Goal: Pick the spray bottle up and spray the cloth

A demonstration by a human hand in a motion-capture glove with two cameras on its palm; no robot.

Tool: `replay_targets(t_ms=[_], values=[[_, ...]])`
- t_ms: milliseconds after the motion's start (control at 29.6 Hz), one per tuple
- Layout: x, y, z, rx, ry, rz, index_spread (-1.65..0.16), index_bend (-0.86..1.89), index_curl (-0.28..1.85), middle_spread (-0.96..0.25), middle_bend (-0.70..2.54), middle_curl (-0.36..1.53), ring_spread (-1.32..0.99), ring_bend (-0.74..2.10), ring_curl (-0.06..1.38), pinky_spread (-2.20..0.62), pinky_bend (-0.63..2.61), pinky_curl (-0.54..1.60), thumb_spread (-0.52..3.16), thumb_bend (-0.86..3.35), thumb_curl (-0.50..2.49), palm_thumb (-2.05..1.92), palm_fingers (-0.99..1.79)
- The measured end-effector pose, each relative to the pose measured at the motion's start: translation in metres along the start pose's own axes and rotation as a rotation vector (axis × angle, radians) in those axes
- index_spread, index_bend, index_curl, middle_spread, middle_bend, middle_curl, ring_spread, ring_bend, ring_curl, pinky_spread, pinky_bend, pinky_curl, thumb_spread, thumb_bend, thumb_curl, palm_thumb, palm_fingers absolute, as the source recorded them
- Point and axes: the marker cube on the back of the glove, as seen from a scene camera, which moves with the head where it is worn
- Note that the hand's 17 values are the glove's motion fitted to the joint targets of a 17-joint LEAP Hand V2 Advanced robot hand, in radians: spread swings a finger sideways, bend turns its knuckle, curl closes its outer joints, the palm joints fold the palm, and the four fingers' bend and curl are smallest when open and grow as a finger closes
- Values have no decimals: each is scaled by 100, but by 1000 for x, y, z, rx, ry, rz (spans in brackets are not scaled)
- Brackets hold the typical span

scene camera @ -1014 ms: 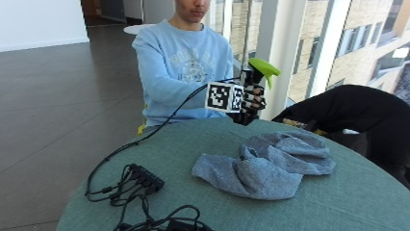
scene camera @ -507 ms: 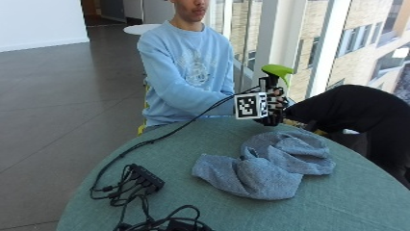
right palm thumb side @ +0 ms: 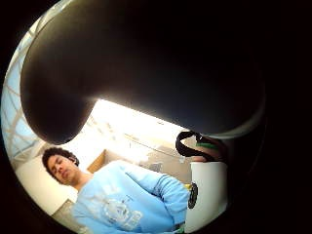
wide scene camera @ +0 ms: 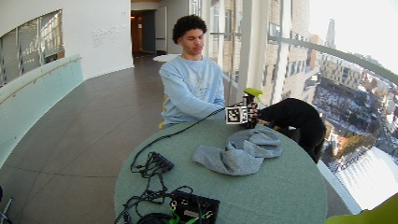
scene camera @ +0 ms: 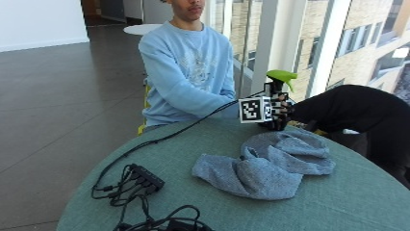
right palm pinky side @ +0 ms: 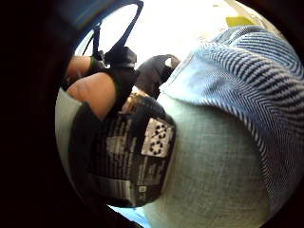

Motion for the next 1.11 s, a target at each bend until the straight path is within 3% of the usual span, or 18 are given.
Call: replay_targets(t_ms=[473, 878, 1115], values=[[-14, 34, -40, 36, 73, -8, -30, 5, 35, -11, 32, 48, -8, 35, 37, 22, 25, 28, 93, -6, 55, 78, 74], [-27, 177, -147, 61, 707, 29, -33, 12, 29, -9, 33, 46, -7, 33, 36, 20, 23, 30, 99, -3, 47, 73, 73], [-13, 248, -206, 116, 917, 79, -33, 17, 31, -9, 31, 45, -7, 27, 34, 19, 21, 31, 102, -3, 44, 73, 79]])
